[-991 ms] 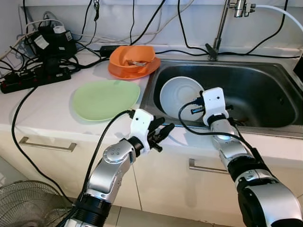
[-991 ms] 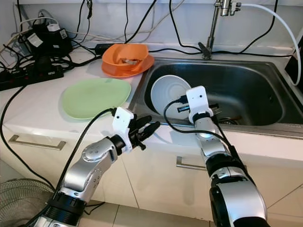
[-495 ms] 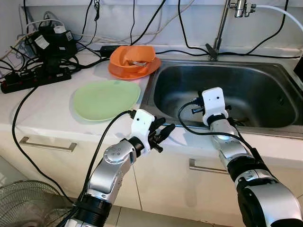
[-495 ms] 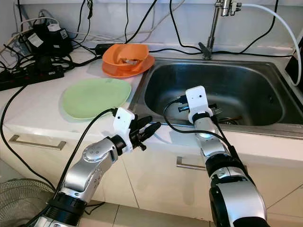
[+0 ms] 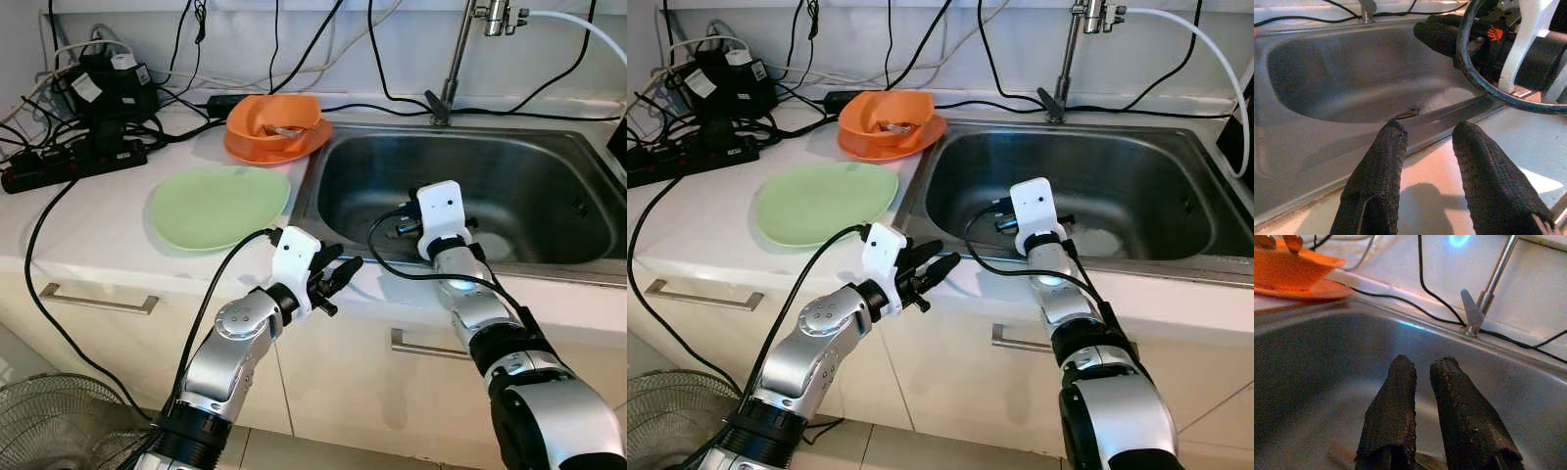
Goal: Kitchen organization
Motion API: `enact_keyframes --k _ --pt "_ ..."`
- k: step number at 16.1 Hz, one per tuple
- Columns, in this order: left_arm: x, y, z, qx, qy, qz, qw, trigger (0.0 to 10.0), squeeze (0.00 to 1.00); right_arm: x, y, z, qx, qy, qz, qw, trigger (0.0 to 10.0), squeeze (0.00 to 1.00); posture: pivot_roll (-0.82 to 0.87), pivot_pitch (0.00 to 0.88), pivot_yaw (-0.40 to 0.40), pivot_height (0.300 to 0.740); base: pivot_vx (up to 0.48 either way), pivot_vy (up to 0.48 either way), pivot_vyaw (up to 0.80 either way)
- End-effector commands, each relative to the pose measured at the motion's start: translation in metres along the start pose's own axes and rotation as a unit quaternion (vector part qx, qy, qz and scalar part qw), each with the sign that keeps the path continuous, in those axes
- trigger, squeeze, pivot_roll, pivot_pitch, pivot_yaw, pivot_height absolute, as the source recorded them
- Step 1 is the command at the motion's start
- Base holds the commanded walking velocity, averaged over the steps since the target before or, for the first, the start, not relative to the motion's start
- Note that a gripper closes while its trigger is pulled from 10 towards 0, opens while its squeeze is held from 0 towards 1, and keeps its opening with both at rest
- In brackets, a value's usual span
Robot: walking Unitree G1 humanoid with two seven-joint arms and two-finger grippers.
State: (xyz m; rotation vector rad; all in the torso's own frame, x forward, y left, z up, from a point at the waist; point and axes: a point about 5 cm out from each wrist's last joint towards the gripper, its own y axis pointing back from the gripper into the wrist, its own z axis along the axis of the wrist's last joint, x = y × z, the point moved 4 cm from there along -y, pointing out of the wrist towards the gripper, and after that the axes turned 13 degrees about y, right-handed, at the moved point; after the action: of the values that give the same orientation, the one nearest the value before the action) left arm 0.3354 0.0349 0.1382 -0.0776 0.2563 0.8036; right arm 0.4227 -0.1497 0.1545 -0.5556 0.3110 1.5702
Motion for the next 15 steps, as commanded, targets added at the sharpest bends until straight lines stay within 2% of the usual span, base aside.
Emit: enact_keyframes --k 1,2,7,10,12,15 --pt "0.005 0.001 -0.010 0.017 0.004 0.012 1.000 10.0 0.00 0.000 -0.002 0.010 -0.022 -0.015 -0.008 1.000 10.0 0.00 0.09 0.022 0.068 0.740 0.000 0.000 0.00" --pt "0.005 0.000 -0.009 0.010 0.003 0.015 1.000 10.0 0.00 -0.001 -0.003 0.018 -0.035 -0.027 -0.013 0.999 10.0 0.00 0.09 0.022 0.068 0.740 0.000 0.000 0.00" --pt "0.007 -0.001 -0.002 -0.018 0.001 0.030 0.999 10.0 0.00 -0.001 0.001 0.026 -0.059 -0.068 -0.031 0.995 10.0 0.00 0.09 0.023 0.068 0.740 0.000 0.000 0.00" --pt "0.015 0.001 0.015 -0.074 -0.006 0.062 0.995 10.0 0.00 -0.014 0.009 0.029 -0.081 -0.091 -0.066 0.990 10.0 0.00 0.08 0.029 0.066 0.740 0.000 0.000 0.00" --pt "0.021 0.004 0.027 -0.118 -0.026 0.099 0.988 10.0 0.00 -0.021 0.015 0.031 -0.095 -0.095 -0.088 0.987 10.0 0.00 0.08 0.029 0.065 0.740 0.000 0.000 0.00" --pt "0.026 0.007 0.044 -0.169 -0.048 0.132 0.976 10.0 0.00 -0.023 0.025 0.031 -0.105 -0.101 -0.095 0.985 10.0 0.00 0.08 0.028 0.065 0.740 0.000 0.000 0.00"
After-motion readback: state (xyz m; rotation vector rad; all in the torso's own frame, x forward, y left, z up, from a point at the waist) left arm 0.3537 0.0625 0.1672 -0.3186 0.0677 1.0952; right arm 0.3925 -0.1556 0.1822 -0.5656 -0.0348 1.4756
